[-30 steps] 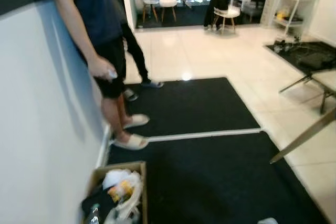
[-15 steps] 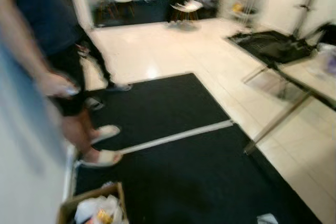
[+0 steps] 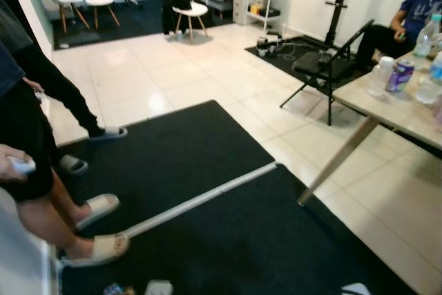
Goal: Restocking fridge
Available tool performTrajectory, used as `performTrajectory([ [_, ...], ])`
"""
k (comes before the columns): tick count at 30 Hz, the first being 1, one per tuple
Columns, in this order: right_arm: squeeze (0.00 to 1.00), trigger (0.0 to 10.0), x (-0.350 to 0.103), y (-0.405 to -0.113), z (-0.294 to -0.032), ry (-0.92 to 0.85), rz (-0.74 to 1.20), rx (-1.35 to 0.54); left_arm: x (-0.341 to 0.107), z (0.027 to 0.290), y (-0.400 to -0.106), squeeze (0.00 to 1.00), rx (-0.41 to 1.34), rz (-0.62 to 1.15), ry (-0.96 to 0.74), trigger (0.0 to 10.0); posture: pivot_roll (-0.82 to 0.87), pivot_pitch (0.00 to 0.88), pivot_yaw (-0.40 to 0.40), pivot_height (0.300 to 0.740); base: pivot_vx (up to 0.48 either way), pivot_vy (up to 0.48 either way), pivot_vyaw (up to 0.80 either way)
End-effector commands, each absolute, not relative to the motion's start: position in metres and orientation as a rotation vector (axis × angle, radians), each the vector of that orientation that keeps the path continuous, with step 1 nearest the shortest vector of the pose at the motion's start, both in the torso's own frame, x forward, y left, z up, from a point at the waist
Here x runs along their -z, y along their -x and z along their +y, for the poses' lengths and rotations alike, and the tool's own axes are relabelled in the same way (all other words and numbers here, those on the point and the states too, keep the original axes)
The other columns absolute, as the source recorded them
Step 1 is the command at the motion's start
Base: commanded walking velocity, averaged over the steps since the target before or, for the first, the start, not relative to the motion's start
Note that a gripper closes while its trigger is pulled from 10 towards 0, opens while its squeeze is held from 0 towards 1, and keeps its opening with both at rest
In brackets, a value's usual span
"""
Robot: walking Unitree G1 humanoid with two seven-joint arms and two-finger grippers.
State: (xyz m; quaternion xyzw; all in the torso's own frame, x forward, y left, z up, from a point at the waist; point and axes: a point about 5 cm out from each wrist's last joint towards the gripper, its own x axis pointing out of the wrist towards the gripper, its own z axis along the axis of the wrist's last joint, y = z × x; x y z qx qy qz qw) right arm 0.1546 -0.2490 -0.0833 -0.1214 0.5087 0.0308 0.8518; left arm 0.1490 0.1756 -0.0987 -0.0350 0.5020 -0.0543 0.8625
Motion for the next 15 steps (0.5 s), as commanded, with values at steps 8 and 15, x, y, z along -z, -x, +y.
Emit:
performTrajectory([
  [8, 0.0, 10.0, 0.0837, -0.1561, -0.2459, 0.264, 1.079, -0.076, 0.1012, 0.1747, -0.1426, 0.0, 0.113, 1.073, 0.076, 10.0, -0.1, 0.0, 0.014, 0.74, 0.315, 0.0, -0.33],
  [15, 0.0, 10.0, 0.0842, -0.1552, -0.2458, 0.251, 1.084, -0.068, 0.1012, 0.1743, -0.1429, 0.0, 0.111, 1.072, 0.078, 10.0, -0.1, 0.0, 0.013, 0.74, 0.314, 0.0, -0.8],
])
